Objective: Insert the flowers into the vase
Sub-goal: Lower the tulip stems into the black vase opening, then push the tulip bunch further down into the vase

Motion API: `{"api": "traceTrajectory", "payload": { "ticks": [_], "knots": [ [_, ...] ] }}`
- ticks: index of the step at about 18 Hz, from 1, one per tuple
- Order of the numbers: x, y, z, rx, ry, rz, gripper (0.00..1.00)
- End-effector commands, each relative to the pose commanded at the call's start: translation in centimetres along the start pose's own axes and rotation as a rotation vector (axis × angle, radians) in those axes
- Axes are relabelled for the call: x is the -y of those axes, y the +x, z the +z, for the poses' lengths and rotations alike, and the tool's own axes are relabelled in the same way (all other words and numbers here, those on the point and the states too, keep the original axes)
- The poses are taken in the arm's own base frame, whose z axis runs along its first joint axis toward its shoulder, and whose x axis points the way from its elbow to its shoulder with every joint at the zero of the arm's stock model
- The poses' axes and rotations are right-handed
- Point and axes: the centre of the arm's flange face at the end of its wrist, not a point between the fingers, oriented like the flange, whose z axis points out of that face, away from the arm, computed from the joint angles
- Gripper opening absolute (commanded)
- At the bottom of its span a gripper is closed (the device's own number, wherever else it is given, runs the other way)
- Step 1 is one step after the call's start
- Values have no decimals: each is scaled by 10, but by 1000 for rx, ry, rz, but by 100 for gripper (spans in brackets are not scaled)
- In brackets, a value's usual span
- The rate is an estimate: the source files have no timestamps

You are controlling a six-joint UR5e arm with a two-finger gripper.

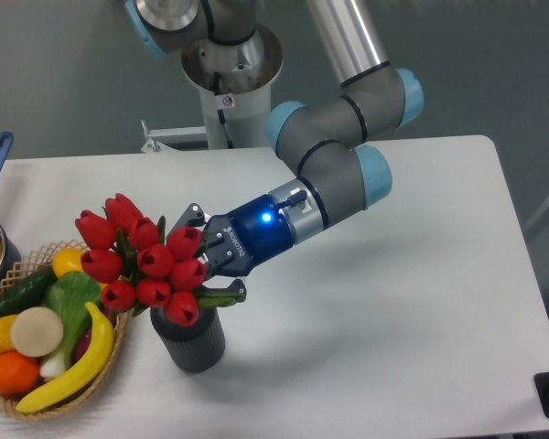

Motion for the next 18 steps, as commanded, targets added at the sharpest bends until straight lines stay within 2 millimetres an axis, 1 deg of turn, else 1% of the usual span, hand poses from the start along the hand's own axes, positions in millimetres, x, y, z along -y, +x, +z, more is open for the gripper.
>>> {"api": "traceTrajectory", "payload": {
  "ticks": [3,6,7,13,18],
  "knots": [
    [-5,-2,0,2,-7,-8,33],
    [-15,-6,0,3,-9,-18,33],
    [-22,-8,0,2,-9,-17,33],
    [-41,-6,1,2,-11,-8,33],
    [-46,-5,1,7,-30,-17,33]
  ]
}}
